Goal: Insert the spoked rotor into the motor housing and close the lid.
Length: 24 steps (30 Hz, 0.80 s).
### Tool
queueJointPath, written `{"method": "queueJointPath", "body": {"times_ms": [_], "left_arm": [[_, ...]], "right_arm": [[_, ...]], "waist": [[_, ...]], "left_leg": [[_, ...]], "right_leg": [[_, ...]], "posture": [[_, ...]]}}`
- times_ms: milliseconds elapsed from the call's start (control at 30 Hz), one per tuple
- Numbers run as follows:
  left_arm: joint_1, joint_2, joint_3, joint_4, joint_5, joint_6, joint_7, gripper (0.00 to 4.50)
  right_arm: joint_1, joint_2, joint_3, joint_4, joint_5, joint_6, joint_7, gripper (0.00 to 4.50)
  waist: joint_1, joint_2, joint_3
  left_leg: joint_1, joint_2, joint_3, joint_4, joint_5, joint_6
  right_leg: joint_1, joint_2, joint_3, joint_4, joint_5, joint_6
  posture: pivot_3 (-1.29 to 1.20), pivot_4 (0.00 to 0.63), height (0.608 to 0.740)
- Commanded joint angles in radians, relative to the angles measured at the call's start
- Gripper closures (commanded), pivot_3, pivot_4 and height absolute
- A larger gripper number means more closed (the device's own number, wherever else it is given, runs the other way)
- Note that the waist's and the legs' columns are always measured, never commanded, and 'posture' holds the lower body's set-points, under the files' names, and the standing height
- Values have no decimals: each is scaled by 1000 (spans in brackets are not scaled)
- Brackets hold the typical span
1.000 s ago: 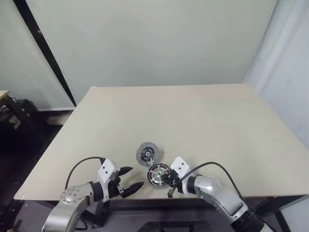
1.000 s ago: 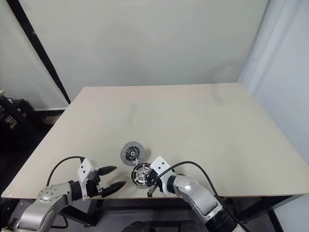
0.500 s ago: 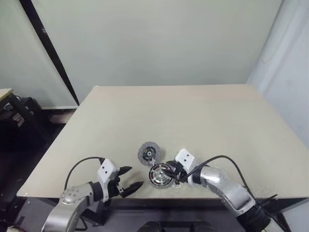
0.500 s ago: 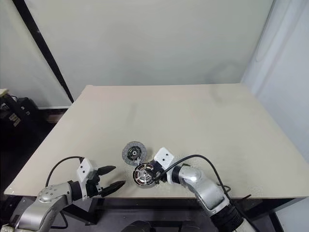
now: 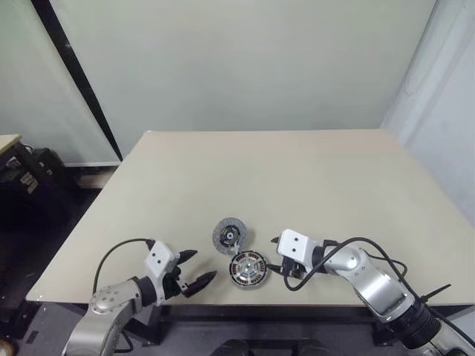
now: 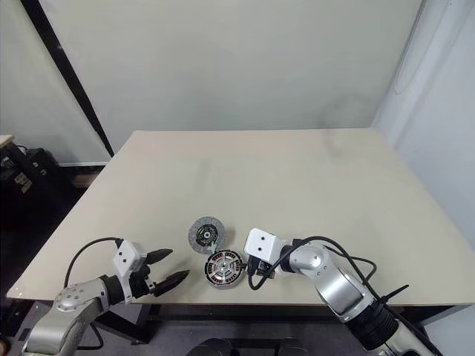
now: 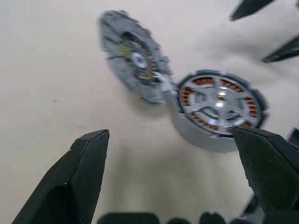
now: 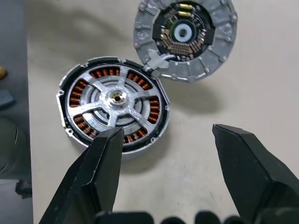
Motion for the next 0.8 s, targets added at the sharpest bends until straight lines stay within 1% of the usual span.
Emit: {"method": "queueJointPath", "body": {"times_ms": [33,200,333,500,700,800], "left_arm": [[-29,-5,39,19,27,1,63,0],[-47,-13,46,25,20,7,93,0],[-47,-12,41,19,3,5,66,0],[-19,40,10,-31,-32,78,-37,0],[-10,111,-31,-86,-62,208,-118,0],[-19,114,-40,-103,-62,234,-123,570]], "right_arm": [[-6,12,-4,-22,-26,-35,3,1185],[12,19,-6,-26,-33,-33,16,1185],[18,-7,25,-45,-40,-23,78,1185],[-24,-49,128,-44,-132,-46,165,1185],[-83,-20,198,-14,-209,-73,212,1185],[-100,-5,219,12,-245,-87,218,1158]], "waist": [[0,0,0],[1,-2,0],[0,-2,-1],[-3,-2,-1],[-2,-3,0],[-1,-3,-1]], "left_leg": [[0,0,0,0,0,0],[0,0,0,1,0,0],[0,0,0,1,0,0],[0,0,0,1,0,1],[1,1,1,1,0,0],[1,0,1,2,0,0]], "right_leg": [[0,0,0,0,0,0],[0,0,0,0,0,1],[0,0,0,0,1,1],[0,0,0,0,1,1],[0,1,0,1,1,1],[1,0,0,0,1,1]], "posture": [[0,0,740],[0,0,740],[0,0,740],[0,0,740],[0,0,740],[0,0,740]]}}
